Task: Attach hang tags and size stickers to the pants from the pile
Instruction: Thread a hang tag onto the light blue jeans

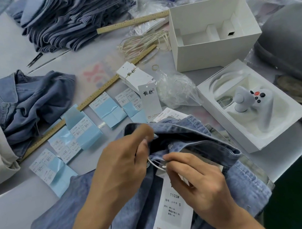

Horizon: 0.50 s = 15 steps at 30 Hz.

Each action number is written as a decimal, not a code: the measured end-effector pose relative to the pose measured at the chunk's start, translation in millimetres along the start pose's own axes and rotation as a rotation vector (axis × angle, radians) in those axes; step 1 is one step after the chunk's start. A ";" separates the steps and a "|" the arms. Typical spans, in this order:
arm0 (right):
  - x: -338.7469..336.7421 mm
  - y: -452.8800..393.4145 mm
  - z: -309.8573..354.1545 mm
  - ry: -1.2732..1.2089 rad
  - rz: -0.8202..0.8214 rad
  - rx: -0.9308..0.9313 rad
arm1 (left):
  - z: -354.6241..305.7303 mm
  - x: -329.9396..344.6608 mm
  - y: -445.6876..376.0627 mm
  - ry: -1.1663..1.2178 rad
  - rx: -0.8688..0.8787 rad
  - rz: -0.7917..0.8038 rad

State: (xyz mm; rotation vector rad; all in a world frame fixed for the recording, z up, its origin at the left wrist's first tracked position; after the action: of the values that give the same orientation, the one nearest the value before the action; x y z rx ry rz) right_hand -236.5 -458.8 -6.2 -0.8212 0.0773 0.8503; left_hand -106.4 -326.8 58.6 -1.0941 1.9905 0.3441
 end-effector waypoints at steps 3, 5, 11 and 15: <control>0.8 -0.8 1.5 0.042 -0.045 0.025 | -4.2 -4.6 1.0 -0.053 0.011 0.094; 2.3 -1.3 3.4 0.070 -0.062 0.018 | -5.9 -8.4 -0.2 -0.118 -0.011 0.115; 1.1 1.0 1.6 0.107 -0.009 -0.069 | -12.9 -7.4 1.5 -0.241 0.007 0.120; -4.2 0.7 -1.2 0.076 0.011 -0.059 | -15.3 -5.1 1.8 -0.226 -0.010 0.140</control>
State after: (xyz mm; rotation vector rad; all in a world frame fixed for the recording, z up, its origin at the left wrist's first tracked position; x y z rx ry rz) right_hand -239.6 -462.0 -5.9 -0.9091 0.1241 0.8346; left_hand -114.5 -331.6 71.8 -0.8823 1.8678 0.5282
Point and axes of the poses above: each hand's wrist, its own y-axis away from the middle knuckle, its own x-axis out of the palm, z = x × y, the point moved 1 cm from there along -y, towards the middle knuckle, and after that the axes turned 9 degrees about -z, right-handed, at the moved point
